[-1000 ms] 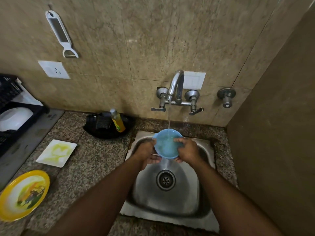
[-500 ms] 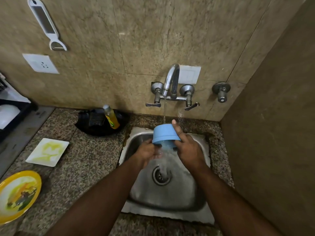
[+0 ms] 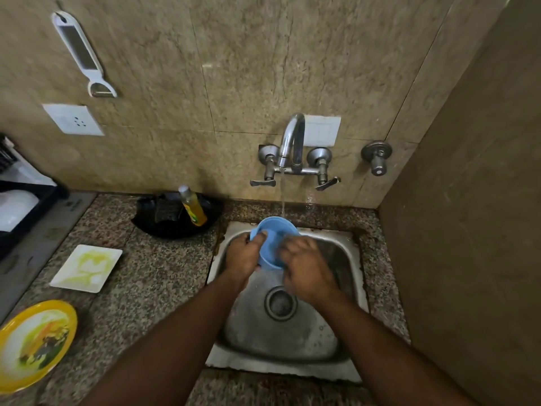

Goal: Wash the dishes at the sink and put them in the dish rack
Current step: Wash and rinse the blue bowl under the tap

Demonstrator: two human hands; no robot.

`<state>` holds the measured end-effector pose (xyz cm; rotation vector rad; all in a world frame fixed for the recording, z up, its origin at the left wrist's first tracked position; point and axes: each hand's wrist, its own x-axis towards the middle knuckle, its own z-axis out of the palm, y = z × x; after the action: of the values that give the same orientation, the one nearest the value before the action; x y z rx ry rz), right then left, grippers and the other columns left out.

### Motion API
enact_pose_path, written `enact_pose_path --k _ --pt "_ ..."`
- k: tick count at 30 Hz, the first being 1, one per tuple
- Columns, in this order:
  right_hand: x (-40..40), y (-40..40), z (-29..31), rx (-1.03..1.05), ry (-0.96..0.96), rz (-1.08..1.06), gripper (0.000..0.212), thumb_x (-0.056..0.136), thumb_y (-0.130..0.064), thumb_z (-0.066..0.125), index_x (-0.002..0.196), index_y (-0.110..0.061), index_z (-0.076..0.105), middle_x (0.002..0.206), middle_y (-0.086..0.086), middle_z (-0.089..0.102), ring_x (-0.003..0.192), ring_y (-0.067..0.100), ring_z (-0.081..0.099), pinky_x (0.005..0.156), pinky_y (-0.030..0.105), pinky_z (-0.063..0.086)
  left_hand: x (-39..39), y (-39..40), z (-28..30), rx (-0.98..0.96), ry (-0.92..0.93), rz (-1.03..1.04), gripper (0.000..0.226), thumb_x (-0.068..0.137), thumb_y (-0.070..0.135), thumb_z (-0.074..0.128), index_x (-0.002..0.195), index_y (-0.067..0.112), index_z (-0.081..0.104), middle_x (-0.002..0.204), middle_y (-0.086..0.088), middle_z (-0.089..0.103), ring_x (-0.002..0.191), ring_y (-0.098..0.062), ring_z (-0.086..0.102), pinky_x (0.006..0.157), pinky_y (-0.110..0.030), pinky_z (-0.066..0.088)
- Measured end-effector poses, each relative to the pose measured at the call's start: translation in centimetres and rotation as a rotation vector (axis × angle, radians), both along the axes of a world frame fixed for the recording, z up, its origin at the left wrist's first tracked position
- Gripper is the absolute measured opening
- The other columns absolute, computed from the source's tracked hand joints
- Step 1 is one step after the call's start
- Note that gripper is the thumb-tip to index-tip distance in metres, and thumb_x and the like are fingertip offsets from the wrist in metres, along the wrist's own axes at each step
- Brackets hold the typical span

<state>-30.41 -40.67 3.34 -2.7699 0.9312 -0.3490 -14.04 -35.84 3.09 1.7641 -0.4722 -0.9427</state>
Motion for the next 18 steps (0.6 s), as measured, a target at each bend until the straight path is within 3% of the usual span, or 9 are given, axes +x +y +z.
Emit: enact_pose_path --k 2,4,6,8,9,11,14,16,18 --pt "0.7 0.7 -0.7 0.206 0.039 0.065 0.062 0.066 -0.026 0.060 0.128 -0.026 0.067 0.122 -0.003 0.071 0.119 0.018 0.061 0.117 0.046 0.033 0.2 -0.1 0.0 -0.016 -0.160 0.018 0.018 0.094 0.041 0.069 0.094 0.023 0.074 0.095 -0.003 0.078 0.083 -0.019 0.071 0.073 -0.037 0.058" --pt "1.1 0.9 -1.6 0.367 -0.074 0.100 0.059 0.065 -0.022 0.061 0.123 -0.026 0.068 0.114 -0.006 0.074 0.110 0.016 0.065 0.115 0.044 0.036 0.6 0.1 0.5 0.013 -0.293 -0.016 0.024 0.093 0.043 0.068 0.108 0.026 0.074 0.103 0.006 0.074 0.094 -0.016 0.068 0.083 -0.034 0.055" --pt "1.3 0.1 -1.6 0.312 -0.030 0.200 0.056 0.070 -0.019 0.062 0.126 -0.025 0.067 0.119 -0.005 0.074 0.114 0.018 0.064 0.119 0.044 0.032 1.8 0.0 0.7 0.049 -0.326 -0.015 0.047 0.083 0.052 0.065 0.122 0.026 0.072 0.112 0.008 0.072 0.100 -0.015 0.067 0.091 -0.035 0.055" --pt "0.9 -1.7 -0.4 0.158 0.213 0.272 0.047 0.086 -0.021 0.061 0.132 -0.027 0.064 0.132 -0.002 0.068 0.132 0.018 0.055 0.126 0.042 0.004 2.5 0.2 1.4 0.113 -0.335 -0.076 0.051 0.073 0.052 0.060 0.111 0.023 0.077 0.102 0.002 0.076 0.092 -0.022 0.071 0.085 -0.042 0.060" --pt "0.7 -2.8 0.2 0.045 0.336 0.300 0.042 0.091 -0.021 0.059 0.132 -0.027 0.064 0.138 -0.001 0.064 0.139 0.018 0.049 0.125 0.045 -0.006 2.7 0.2 1.8 0.143 -0.298 -0.131 0.043 0.073 0.044 0.063 0.106 0.020 0.078 0.094 -0.002 0.076 0.084 -0.024 0.072 0.077 -0.040 0.062" --pt "0.6 -4.2 0.7 -0.193 0.470 0.368 0.038 0.094 -0.018 0.057 0.130 -0.024 0.065 0.141 0.004 0.062 0.144 0.020 0.044 0.123 0.058 -0.008 2.6 0.2 3.2 0.160 -0.196 -0.181 0.019 0.082 0.020 0.069 0.100 0.018 0.076 0.083 -0.007 0.073 0.068 -0.024 0.067 0.051 -0.027 0.054" --pt "1.1 -4.0 0.3 -0.289 0.481 0.339 0.034 0.094 -0.020 0.057 0.126 -0.017 0.069 0.133 0.008 0.068 0.146 0.025 0.043 0.126 0.060 0.003 2.9 -0.7 3.6 0.120 -0.072 -0.080 0.015 0.089 0.015 0.073 0.104 0.016 0.075 0.092 -0.011 0.074 0.070 -0.024 0.068 0.052 -0.024 0.048" --pt "2.2 -3.4 0.3 -0.221 0.399 0.234 0.036 0.095 -0.020 0.053 0.127 -0.019 0.069 0.128 0.004 0.071 0.142 0.025 0.048 0.127 0.052 0.001 2.0 -0.9 3.4 0.021 0.150 -0.025 0.033 0.085 0.013 0.078 0.116 0.020 0.071 0.111 -0.012 0.075 0.089 -0.029 0.074 0.065 -0.036 0.060" --pt "3.4 -3.0 0.7 -0.112 0.359 0.116 0.038 0.096 -0.023 0.049 0.129 -0.022 0.067 0.127 -0.001 0.071 0.135 0.019 0.051 0.126 0.042 -0.003 0.3 -0.9 2.5 -0.078 0.249 0.020 0.080 0.072 0.009 0.078 0.145 0.027 0.052 0.126 -0.008 0.068 0.105 -0.032 0.071 0.075 -0.048 0.064"
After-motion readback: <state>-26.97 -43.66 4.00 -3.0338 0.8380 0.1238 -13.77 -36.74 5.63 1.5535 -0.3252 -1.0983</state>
